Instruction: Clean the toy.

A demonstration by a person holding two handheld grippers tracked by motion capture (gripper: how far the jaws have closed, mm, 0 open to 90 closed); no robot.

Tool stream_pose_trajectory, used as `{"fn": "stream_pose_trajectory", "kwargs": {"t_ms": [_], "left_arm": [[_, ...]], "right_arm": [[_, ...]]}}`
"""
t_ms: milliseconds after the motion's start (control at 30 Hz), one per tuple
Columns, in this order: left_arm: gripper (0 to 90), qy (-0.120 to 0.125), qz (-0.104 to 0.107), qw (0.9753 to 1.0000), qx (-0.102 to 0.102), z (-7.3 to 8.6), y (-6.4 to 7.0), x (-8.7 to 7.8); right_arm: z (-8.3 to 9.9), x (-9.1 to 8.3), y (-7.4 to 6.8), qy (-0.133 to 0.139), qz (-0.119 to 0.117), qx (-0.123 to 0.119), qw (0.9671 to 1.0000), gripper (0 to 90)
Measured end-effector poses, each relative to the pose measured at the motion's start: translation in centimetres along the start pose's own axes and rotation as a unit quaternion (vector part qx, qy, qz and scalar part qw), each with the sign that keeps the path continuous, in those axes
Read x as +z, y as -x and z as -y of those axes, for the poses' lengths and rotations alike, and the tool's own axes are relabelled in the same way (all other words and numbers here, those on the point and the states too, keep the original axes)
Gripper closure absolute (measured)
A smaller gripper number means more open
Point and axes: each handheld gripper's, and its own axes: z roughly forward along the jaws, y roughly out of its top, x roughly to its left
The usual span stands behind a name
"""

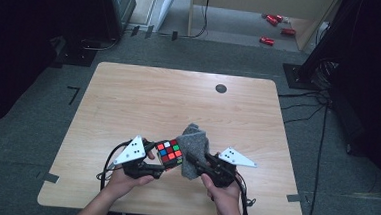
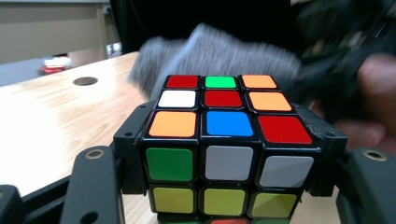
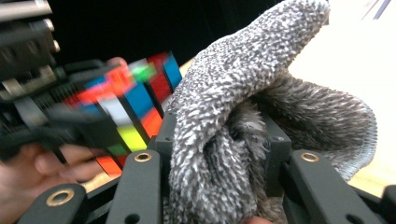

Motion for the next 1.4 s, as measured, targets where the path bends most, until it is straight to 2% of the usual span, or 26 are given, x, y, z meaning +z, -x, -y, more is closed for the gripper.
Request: {"fn": "stream_pose_trajectory", "kwargs": {"t_ms": [67,133,267,333,400,467,533,600,633,700,800,833,867,900,933,1000,1033,1100,1167,1233,1267,1333,1367,1400], "left_arm": [[34.1,-0.038,-0.027,0.9981,0.039,0.3,0.7,0.7],[34.1,-0.063,-0.035,0.9959,0.055,0.4,1.2,1.3],[34.1,-0.105,-0.051,0.9903,0.075,0.1,2.4,2.3],[34.1,-0.118,-0.056,0.9877,0.086,0.1,2.8,2.5],[34.2,-0.116,-0.057,0.9881,0.083,0.1,2.7,2.4],[34.2,-0.106,-0.053,0.9902,0.073,-0.1,2.5,2.1],[34.2,-0.104,-0.054,0.9906,0.070,-0.1,2.3,2.0],[34.2,-0.099,-0.052,0.9917,0.064,-0.1,2.0,1.9],[34.1,-0.098,-0.054,0.9918,0.063,-0.1,2.0,1.8],[34.1,-0.101,-0.053,0.9916,0.062,-0.1,1.9,2.0],[34.2,-0.105,-0.049,0.9909,0.068,0.0,2.2,2.1],[34.1,-0.101,-0.048,0.9913,0.069,-0.1,2.4,2.0],[34.1,-0.100,-0.049,0.9916,0.066,-0.2,2.4,2.0],[34.1,-0.100,-0.049,0.9920,0.060,-0.3,2.3,1.9],[34.1,-0.093,-0.045,0.9935,0.048,-0.4,2.0,1.7],[34.1,-0.084,-0.043,0.9950,0.030,-0.5,1.6,1.5],[34.1,-0.076,-0.043,0.9960,0.016,-0.5,1.2,1.3],[34.1,-0.056,-0.038,0.9975,-0.020,-0.6,0.4,0.8],[34.1,-0.038,-0.040,0.9969,-0.056,-0.6,-0.5,0.3],[34.1,-0.019,-0.039,0.9949,-0.091,-0.4,-1.4,-0.1],[34.1,-0.012,-0.039,0.9936,-0.106,-0.3,-1.8,-0.3],[34.1,-0.001,-0.041,0.9908,-0.129,0.0,-2.5,-0.6],[34.1,0.002,-0.044,0.9898,-0.136,0.1,-2.8,-0.7],[34.0,0.004,-0.046,0.9892,-0.139,0.2,-3.0,-0.7]], "right_arm": [[-0.6,-0.6,-0.4,0.022,0.004,-0.006,0.9997,61.7],[-0.9,-0.9,-1.2,0.031,0.003,-0.021,0.9993,61.6],[-0.4,0.3,-2.9,0.008,-0.027,-0.044,0.9986,61.4],[0.2,0.9,-3.6,-0.008,-0.031,-0.063,0.9975,61.0],[0.4,1.2,-3.7,-0.015,-0.006,-0.083,0.9964,60.9],[0.2,0.9,-2.9,-0.011,0.009,-0.076,0.9970,60.6],[0.0,0.4,-1.9,-0.006,0.046,-0.075,0.9961,60.7],[-0.4,-0.2,-1.1,-0.004,0.070,-0.067,0.9953,60.9],[-0.7,-0.6,-0.8,0.005,0.071,-0.059,0.9957,60.9],[-0.9,-0.8,-1.0,0.015,0.048,-0.050,0.9975,60.7],[-0.5,0.1,-2.9,0.002,-0.008,-0.071,0.9974,60.0],[-0.4,0.3,-3.3,-0.004,-0.014,-0.080,0.9967,59.7],[-0.2,0.7,-3.8,-0.013,-0.005,-0.098,0.9951,59.2],[-0.1,0.8,-3.8,-0.014,0.004,-0.105,0.9944,58.6],[-0.2,0.7,-3.5,-0.011,0.009,-0.099,0.9950,58.3],[-0.5,0.2,-2.0,0.001,0.034,-0.070,0.9970,57.9],[-0.5,-0.2,-1.1,0.008,0.058,-0.058,0.9966,58.0],[-0.4,-0.9,0.9,0.009,0.112,-0.045,0.9926,57.9],[0.0,-1.2,2.9,0.001,0.145,-0.027,0.9891,57.3],[0.5,-1.1,4.7,-0.021,0.169,-0.020,0.9852,55.5],[0.8,-1.1,5.4,-0.034,0.188,-0.021,0.9814,54.5],[1.3,-1.0,6.5,-0.052,0.224,-0.038,0.9725,54.2],[1.5,-1.1,6.9,-0.057,0.232,-0.040,0.9701,54.0],[1.7,-1.1,7.4,-0.060,0.235,-0.034,0.9695,53.8]]}}
